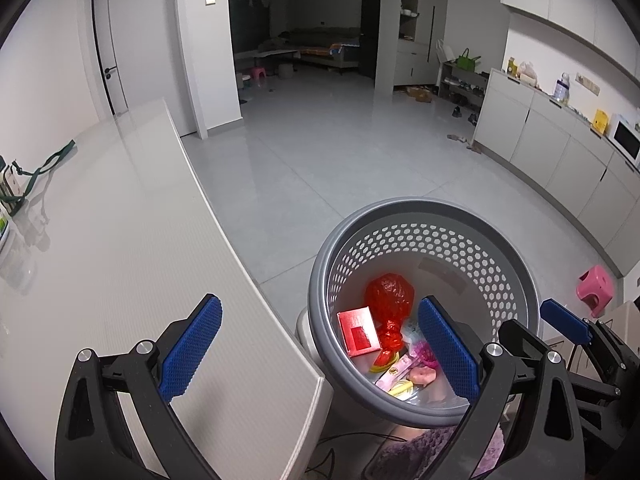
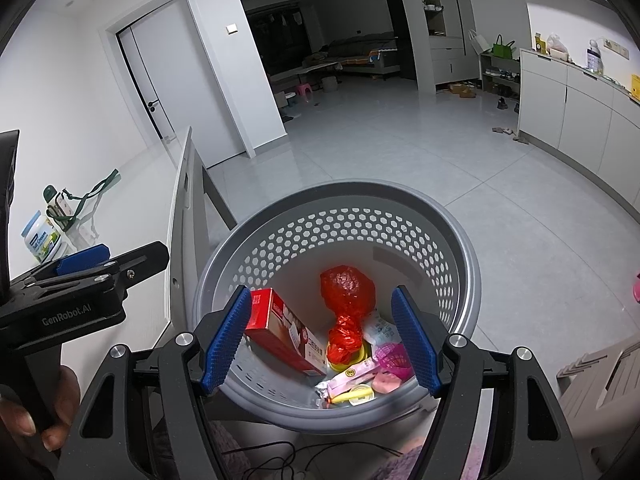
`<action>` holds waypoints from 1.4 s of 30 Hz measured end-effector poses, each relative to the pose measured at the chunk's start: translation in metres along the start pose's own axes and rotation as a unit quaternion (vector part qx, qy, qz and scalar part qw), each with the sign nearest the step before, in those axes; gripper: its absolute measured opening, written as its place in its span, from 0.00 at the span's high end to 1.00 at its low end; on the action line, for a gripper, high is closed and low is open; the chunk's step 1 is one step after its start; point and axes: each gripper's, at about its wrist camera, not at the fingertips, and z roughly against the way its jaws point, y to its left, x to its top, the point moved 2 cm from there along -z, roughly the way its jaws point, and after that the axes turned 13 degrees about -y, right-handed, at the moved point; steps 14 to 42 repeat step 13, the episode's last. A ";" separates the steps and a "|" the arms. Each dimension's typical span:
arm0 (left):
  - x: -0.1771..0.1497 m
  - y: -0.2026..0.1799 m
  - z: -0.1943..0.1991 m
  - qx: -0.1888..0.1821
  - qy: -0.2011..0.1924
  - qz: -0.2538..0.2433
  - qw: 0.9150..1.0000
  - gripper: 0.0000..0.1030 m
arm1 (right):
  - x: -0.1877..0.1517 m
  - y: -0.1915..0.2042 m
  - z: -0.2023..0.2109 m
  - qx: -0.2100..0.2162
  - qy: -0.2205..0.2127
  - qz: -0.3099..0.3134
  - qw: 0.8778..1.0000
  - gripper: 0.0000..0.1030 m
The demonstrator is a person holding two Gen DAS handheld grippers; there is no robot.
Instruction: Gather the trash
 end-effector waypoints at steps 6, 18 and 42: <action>-0.001 -0.002 0.000 -0.001 -0.001 -0.003 1.000 0.06 | 0.000 0.000 0.000 0.000 0.000 0.000 1.000 0.33; -0.002 -0.002 0.000 -0.004 0.000 -0.002 1.000 0.06 | 0.000 0.000 0.000 0.000 0.000 0.000 1.000 0.33; -0.002 -0.002 0.000 -0.004 0.000 -0.002 1.000 0.06 | 0.000 0.000 0.000 0.000 0.000 0.000 1.000 0.33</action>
